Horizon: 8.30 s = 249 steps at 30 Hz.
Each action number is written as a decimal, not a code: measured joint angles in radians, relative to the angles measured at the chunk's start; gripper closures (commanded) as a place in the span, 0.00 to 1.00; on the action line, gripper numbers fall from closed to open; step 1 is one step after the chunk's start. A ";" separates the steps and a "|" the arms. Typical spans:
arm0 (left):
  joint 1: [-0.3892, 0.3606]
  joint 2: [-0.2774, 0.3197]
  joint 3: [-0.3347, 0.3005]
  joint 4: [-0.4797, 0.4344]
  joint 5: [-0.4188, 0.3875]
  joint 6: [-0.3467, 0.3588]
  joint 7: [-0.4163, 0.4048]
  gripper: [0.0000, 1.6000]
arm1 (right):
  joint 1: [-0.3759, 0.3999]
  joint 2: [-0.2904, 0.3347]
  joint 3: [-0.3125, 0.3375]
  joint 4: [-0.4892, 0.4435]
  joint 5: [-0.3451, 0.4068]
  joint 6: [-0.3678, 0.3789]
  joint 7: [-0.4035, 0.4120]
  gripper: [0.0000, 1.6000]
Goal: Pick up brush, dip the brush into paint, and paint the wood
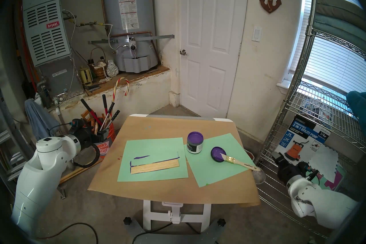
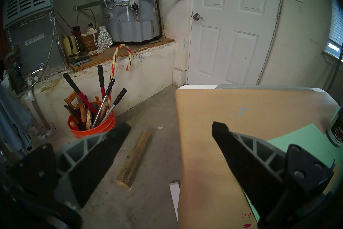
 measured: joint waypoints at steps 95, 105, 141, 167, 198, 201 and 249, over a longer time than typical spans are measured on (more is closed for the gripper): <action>0.002 0.001 -0.003 -0.005 -0.001 0.000 0.001 0.00 | 0.053 -0.254 -0.026 0.108 -0.069 0.330 0.382 0.00; 0.002 0.001 -0.003 -0.005 -0.001 0.000 0.001 0.00 | 0.111 -0.277 -0.055 0.122 -0.076 0.336 0.374 0.00; 0.002 0.001 -0.004 -0.006 -0.001 0.000 0.001 0.00 | 0.106 -0.284 -0.040 0.123 -0.071 0.346 0.367 0.51; 0.002 0.001 -0.004 -0.006 -0.001 0.000 0.001 0.00 | 0.058 -0.271 -0.012 0.088 -0.078 0.334 0.376 0.35; 0.002 0.001 -0.004 -0.006 -0.001 0.000 0.001 0.00 | 0.004 -0.259 0.005 0.052 -0.083 0.341 0.386 0.33; 0.002 0.001 -0.004 -0.006 -0.001 0.000 0.001 0.00 | 0.002 -0.259 0.005 0.052 -0.083 0.342 0.386 0.34; 0.002 0.001 -0.004 -0.006 -0.001 0.000 0.001 0.00 | 0.027 -0.253 0.013 -0.043 -0.206 0.226 0.299 1.00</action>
